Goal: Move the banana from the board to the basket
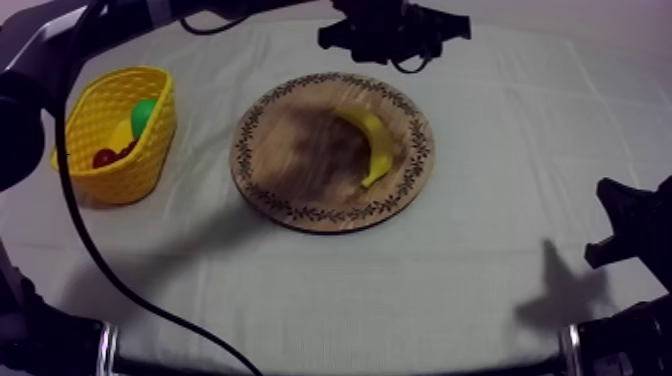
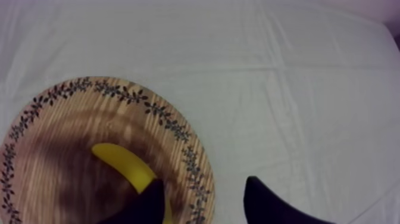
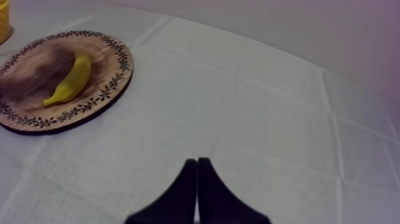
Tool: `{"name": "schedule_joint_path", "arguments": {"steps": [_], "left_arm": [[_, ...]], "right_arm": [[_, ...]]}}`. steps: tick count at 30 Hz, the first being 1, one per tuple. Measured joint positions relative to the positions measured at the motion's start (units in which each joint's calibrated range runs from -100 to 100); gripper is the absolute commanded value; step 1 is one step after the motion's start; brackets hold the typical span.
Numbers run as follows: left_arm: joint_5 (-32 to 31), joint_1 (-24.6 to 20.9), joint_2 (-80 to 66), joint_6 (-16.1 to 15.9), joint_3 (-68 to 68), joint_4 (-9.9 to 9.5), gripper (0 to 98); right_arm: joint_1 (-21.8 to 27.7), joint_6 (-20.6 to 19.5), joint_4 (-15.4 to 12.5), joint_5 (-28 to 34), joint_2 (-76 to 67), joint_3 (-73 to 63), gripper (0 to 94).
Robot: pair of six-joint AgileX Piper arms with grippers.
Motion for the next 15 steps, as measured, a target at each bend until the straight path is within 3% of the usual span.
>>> {"name": "schedule_joint_path", "arguments": {"steps": [10,15], "left_arm": [[0.01,-0.84,-0.66,0.3,0.91,0.64,65.7],[1.04,-1.38,-0.65,-0.11,2.17,2.09,66.0]], "right_arm": [[0.0,0.0,0.0,0.01,0.0,0.0,0.3],[0.0,0.0,0.0,0.01,0.0,0.0,0.3]]}}
